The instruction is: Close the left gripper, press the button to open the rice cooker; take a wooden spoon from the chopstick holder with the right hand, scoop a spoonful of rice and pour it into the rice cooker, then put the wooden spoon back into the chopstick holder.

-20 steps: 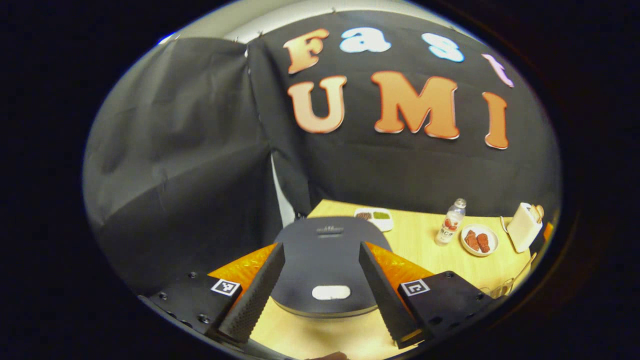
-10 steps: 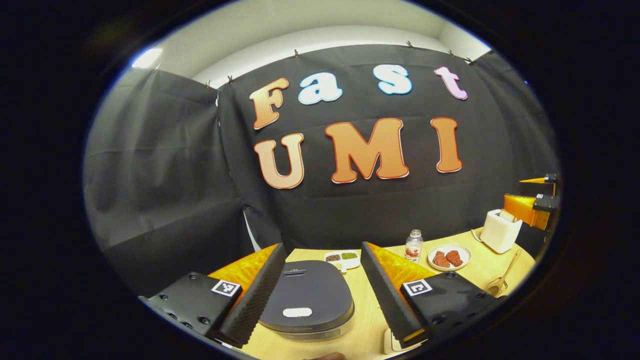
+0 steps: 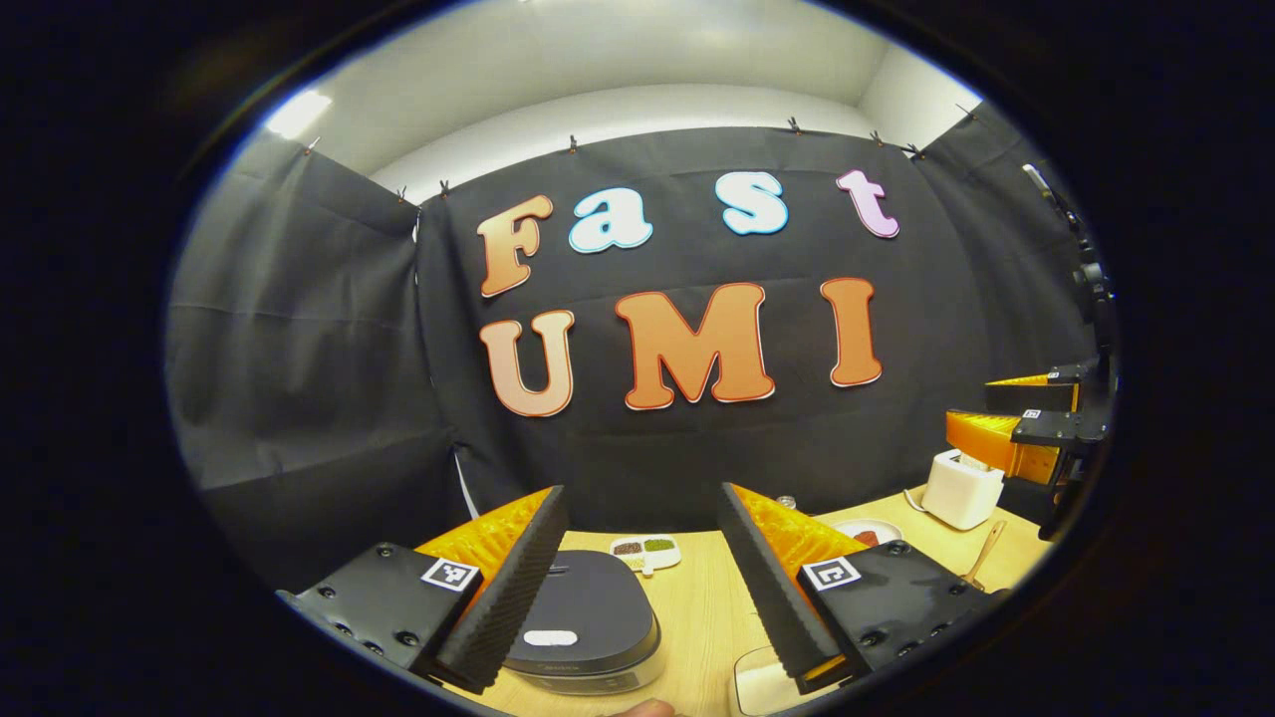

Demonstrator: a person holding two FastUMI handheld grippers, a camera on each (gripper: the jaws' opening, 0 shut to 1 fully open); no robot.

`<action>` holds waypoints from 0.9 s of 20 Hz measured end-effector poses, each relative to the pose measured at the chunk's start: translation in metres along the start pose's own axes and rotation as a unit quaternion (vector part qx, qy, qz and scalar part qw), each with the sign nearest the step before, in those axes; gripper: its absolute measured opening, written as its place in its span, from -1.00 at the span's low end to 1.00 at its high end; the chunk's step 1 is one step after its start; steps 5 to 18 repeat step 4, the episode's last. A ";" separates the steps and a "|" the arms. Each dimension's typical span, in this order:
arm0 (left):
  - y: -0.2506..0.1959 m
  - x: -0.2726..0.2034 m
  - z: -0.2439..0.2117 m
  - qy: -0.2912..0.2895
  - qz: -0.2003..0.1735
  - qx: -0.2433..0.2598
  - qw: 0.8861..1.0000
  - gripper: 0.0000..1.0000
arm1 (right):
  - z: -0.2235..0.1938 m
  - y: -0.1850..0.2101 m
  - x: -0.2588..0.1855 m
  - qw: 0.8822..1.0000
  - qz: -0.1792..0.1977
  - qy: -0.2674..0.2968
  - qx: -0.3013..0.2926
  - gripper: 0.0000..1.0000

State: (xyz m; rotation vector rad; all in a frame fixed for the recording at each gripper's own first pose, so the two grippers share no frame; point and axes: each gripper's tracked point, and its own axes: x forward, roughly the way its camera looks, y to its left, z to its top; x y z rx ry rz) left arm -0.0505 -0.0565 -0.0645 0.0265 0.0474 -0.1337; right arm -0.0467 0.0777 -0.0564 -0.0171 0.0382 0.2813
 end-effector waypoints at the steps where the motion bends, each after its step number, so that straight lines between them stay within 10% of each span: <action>1: -0.002 0.000 0.001 -0.001 -0.003 -0.003 1.000 1.00 | 0.003 0.000 0.000 1.000 0.001 -0.009 0.002 0.84; 18: -0.008 -0.001 0.003 -0.003 -0.011 -0.003 1.000 1.00 | 0.002 0.002 -0.001 1.000 0.007 -0.010 0.005 0.83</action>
